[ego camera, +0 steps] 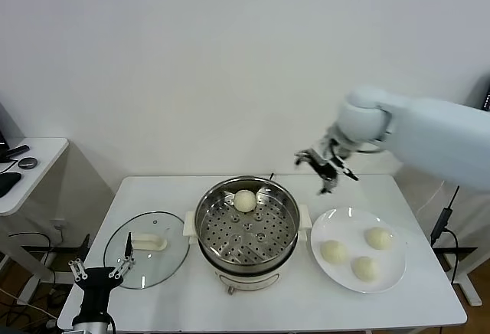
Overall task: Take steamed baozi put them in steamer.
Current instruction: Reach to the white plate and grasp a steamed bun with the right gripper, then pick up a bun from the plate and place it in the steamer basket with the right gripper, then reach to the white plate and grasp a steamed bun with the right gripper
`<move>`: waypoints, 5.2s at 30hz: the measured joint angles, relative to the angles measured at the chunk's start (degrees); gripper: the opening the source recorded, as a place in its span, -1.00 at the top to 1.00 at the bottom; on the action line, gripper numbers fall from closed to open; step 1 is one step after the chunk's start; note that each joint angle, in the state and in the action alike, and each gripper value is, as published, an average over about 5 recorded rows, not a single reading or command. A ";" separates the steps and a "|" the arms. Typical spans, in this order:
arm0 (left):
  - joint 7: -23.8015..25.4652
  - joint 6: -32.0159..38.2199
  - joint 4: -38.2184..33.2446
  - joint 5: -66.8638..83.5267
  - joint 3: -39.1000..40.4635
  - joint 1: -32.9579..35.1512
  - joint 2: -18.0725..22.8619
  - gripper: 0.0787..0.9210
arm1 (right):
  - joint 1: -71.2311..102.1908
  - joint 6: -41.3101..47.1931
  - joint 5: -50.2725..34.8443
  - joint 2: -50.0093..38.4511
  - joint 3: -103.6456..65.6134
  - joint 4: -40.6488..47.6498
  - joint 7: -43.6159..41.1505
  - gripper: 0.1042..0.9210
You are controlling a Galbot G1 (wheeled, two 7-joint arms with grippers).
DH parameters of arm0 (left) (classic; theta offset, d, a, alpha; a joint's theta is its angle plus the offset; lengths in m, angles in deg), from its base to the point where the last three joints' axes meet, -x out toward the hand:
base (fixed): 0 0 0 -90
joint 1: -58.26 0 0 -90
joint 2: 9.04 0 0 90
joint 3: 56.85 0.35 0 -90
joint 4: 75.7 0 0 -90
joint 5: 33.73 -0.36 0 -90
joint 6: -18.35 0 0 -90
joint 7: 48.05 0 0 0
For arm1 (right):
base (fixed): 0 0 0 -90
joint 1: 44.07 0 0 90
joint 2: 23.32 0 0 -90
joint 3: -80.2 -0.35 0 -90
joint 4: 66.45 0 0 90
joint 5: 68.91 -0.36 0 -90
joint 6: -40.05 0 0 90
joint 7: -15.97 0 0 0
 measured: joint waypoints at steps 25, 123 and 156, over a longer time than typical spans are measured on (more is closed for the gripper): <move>0.02 0.12 0.21 -0.79 -1.76 0.87 0.78 -0.77 | 29.49 6.40 8.40 -7.05 -17.19 5.03 -2.06 -0.76; -0.30 0.67 -0.06 -2.18 -2.23 -0.87 2.00 -0.77 | 9.15 27.97 -21.98 36.39 -0.14 13.16 13.77 -0.11; -0.11 0.54 1.22 -2.16 0.00 -3.00 -0.01 -0.77 | -4.60 14.68 -10.33 8.84 1.39 -0.40 -5.81 -0.76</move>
